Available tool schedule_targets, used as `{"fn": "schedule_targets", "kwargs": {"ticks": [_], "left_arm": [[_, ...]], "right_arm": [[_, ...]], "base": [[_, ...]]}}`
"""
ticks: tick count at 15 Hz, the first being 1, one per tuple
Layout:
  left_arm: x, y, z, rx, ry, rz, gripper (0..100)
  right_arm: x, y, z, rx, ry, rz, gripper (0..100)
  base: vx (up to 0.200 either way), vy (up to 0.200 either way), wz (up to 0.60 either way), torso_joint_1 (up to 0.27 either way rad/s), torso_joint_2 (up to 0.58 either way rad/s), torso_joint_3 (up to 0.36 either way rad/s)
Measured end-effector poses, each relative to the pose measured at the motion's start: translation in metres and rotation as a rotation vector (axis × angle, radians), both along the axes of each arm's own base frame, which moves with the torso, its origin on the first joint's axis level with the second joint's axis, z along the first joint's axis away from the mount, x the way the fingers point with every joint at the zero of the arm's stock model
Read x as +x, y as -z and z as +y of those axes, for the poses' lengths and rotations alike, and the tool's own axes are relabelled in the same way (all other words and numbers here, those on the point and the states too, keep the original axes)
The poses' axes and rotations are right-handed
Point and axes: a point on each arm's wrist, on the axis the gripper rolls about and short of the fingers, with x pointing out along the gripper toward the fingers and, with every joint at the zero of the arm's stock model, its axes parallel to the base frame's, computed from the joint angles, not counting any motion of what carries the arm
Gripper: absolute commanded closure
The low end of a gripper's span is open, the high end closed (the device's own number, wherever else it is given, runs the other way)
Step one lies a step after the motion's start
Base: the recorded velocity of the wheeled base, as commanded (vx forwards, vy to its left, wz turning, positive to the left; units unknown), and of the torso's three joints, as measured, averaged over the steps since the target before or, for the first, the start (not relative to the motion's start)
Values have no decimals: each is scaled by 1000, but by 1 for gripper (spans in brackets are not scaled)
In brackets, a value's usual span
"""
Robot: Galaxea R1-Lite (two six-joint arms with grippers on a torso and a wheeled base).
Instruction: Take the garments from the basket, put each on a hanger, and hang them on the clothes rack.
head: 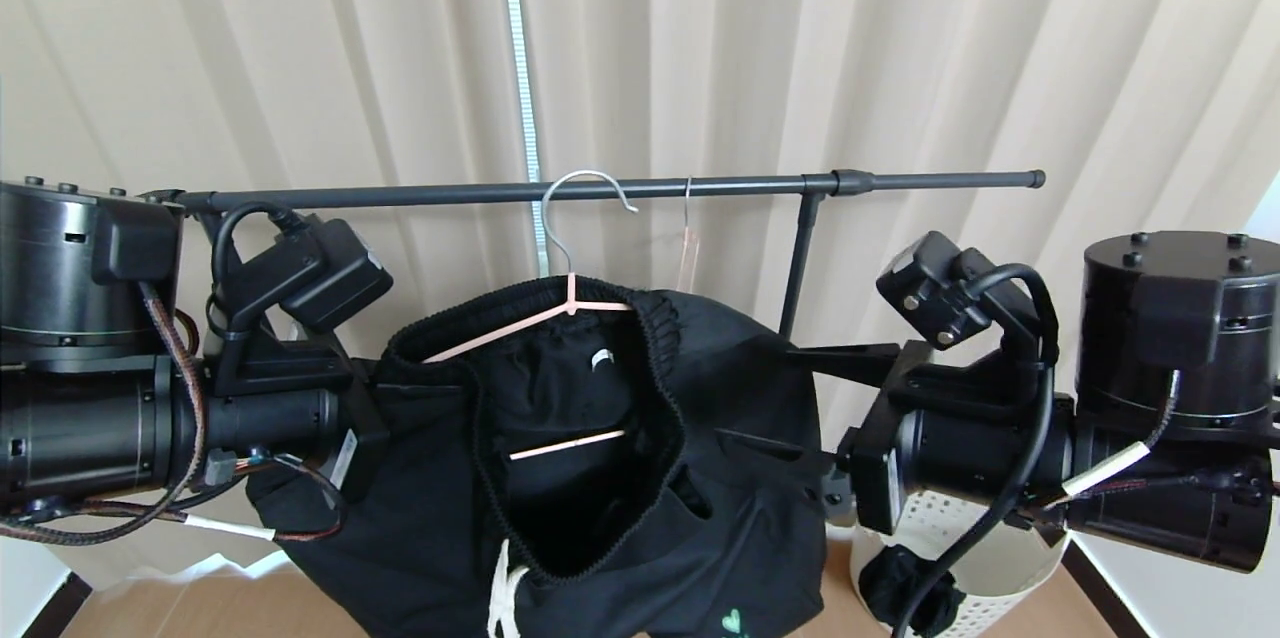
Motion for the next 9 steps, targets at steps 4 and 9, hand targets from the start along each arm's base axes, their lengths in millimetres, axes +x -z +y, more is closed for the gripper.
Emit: {"fn": "schedule_targets", "kwargs": {"ticks": [4,9], "left_arm": [[0,1,0,2,-3,2,100],[1,0,-1,1,0,-3,100]], "right_arm": [[-6,0,23,15,11,24,0],[-8,7,42,-18,78,23,0]], "base": [[0,0,0,0,0,0],[0,0,0,0,0,0]]}}
